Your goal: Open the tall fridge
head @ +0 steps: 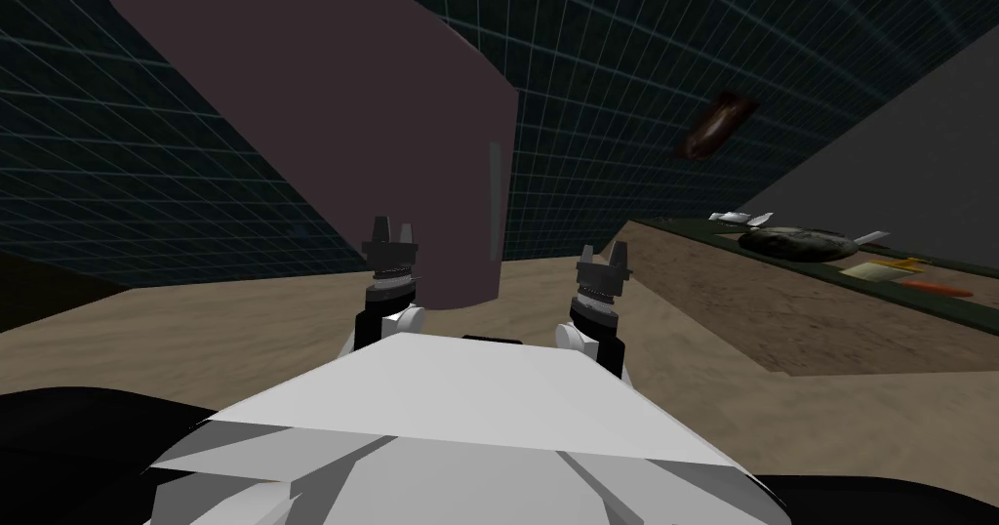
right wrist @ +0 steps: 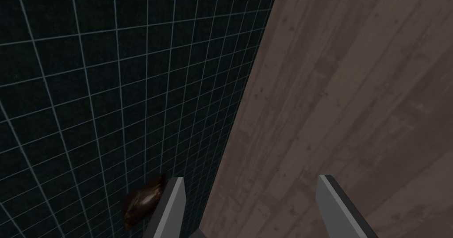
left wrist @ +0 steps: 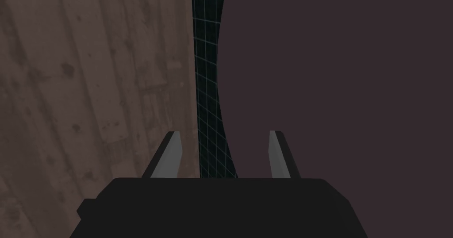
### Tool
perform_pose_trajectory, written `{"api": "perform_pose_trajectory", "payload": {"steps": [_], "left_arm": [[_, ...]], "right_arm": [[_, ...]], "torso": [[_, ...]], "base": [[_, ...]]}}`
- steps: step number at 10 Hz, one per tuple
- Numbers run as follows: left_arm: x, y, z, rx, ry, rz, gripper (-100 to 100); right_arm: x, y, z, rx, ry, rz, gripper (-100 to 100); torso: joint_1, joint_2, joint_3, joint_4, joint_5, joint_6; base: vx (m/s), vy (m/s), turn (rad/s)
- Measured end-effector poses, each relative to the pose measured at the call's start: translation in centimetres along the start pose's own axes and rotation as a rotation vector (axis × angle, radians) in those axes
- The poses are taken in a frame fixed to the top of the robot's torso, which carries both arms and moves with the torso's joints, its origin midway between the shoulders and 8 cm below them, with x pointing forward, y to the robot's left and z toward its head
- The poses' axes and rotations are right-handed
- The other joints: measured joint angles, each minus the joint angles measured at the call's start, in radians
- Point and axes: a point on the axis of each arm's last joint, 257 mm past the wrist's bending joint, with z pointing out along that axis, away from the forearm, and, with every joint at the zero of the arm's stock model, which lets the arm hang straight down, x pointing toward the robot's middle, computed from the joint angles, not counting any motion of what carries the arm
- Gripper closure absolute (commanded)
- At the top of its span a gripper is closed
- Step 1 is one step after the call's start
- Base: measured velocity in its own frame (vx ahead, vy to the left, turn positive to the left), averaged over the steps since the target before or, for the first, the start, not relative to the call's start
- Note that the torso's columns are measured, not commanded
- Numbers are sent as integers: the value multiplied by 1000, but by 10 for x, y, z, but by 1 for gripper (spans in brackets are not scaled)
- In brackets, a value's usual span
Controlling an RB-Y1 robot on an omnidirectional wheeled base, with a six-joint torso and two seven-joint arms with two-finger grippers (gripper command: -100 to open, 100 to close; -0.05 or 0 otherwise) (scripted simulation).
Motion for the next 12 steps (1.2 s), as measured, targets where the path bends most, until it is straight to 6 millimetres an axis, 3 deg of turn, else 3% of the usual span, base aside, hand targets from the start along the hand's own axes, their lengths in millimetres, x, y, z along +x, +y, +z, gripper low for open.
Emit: {"api": "perform_pose_trajectory", "payload": {"steps": [4,5,7,12], "left_arm": [[0,0,0,0,0,0,0],[0,0,0,0,0,0,-100],[0,3,4,-8,29,16,-100],[-19,15,22,-53,62,71,-100]], "right_arm": [[0,0,0,0,0,0,0],[0,0,0,0,0,0,0],[0,0,0,1,0,0,0],[0,0,0,1,0,0,0]], "torso": [[0,296,-590,295,0,0],[0,369,-738,369,0,0],[-3,411,-827,411,-1,0],[4,417,-831,416,1,0]], "base": [[0,0,0],[18,-22,38],[47,-83,82],[60,-144,96]]}}
